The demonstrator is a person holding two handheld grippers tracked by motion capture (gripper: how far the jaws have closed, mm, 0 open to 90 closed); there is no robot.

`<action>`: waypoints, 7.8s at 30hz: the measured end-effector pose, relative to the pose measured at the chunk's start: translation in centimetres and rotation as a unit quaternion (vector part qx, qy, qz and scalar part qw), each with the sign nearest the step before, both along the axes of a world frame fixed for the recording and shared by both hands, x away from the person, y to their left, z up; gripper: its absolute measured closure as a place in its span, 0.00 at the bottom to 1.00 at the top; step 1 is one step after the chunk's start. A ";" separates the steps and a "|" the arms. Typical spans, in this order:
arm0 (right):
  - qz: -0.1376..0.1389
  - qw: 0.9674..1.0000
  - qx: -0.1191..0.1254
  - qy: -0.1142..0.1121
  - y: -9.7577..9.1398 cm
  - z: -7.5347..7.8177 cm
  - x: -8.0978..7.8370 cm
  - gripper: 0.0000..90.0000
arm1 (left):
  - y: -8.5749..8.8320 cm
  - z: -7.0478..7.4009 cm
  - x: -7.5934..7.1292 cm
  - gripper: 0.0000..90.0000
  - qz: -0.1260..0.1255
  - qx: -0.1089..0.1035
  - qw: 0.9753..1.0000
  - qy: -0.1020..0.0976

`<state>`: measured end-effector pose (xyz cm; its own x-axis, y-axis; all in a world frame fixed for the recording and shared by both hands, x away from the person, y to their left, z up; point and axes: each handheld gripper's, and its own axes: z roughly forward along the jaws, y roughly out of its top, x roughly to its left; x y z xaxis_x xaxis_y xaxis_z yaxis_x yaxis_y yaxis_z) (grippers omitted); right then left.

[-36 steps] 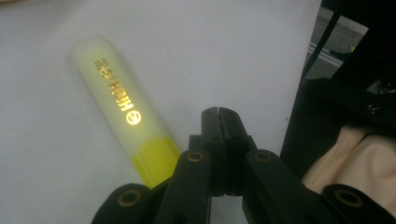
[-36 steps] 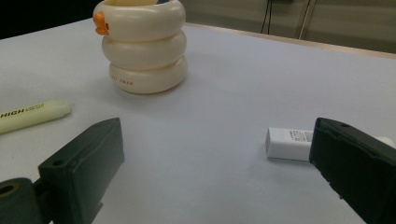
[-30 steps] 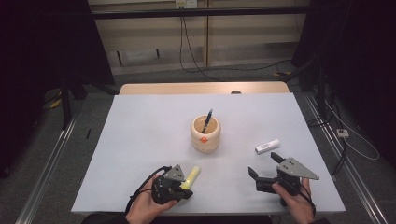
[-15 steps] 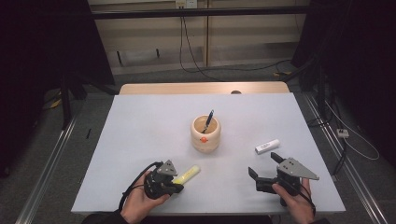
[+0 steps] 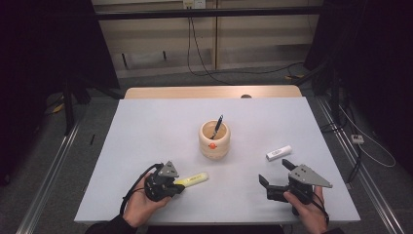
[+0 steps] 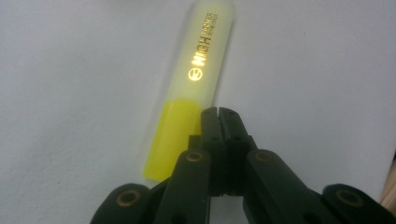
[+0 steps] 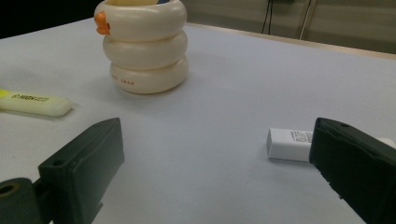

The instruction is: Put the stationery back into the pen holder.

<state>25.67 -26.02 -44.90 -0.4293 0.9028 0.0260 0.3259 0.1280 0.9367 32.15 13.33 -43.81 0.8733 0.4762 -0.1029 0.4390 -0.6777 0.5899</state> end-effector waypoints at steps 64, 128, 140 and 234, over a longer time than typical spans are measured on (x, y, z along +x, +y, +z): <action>0.000 1.000 0.002 0.002 0.0 -0.1 0.2 0.03 | -0.3 2.2 5.6 0.13 -0.031 0.014 0.999 0.005; 0.004 1.000 -0.002 -0.002 0.2 0.0 0.1 0.03 | -0.6 1.8 4.3 0.75 -0.096 0.089 0.991 0.018; 0.030 0.999 -0.015 -0.003 1.6 0.0 0.0 0.03 | -1.0 2.5 4.4 0.75 -0.106 0.058 0.992 0.036; 0.186 0.813 -0.502 -0.228 14.2 -0.7 0.4 0.78 | -9.6 5.7 5.3 0.75 -0.201 0.078 0.975 0.052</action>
<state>26.11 -11.78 -45.60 -0.4357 0.1752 -0.8829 -0.2627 0.9134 0.3109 37.47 3.74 -38.10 0.9814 0.1148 -0.1537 0.1713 -0.8850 0.4329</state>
